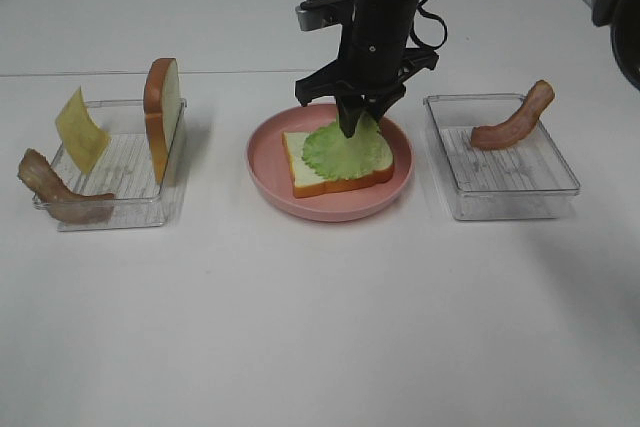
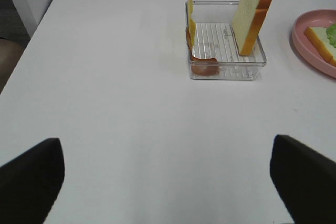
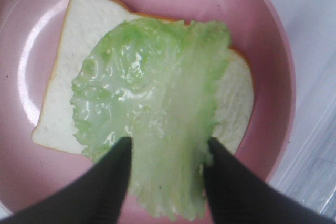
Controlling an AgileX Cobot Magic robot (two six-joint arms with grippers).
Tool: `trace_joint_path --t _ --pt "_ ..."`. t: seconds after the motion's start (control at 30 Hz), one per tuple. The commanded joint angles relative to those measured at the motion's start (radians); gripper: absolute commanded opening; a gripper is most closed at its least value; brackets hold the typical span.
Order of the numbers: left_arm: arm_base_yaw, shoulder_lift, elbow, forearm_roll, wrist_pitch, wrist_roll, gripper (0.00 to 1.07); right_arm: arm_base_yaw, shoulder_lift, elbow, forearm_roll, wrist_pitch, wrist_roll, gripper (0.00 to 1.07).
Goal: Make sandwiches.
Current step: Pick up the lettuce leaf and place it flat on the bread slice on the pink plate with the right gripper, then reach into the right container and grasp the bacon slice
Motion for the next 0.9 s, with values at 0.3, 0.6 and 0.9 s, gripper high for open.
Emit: trace_joint_path --t 0.3,0.6,0.9 --pt "0.002 -0.008 0.003 -0.007 -0.005 0.000 1.01 -0.001 -0.049 -0.005 -0.020 0.019 -0.080 0.99" --pt "0.002 -0.008 0.003 -0.007 -0.005 0.000 1.01 -0.003 -0.160 -0.007 -0.089 0.081 -0.100 0.99" --pt "0.002 -0.008 0.003 -0.007 -0.005 0.000 1.01 -0.127 -0.272 -0.007 -0.137 0.123 -0.073 0.99"
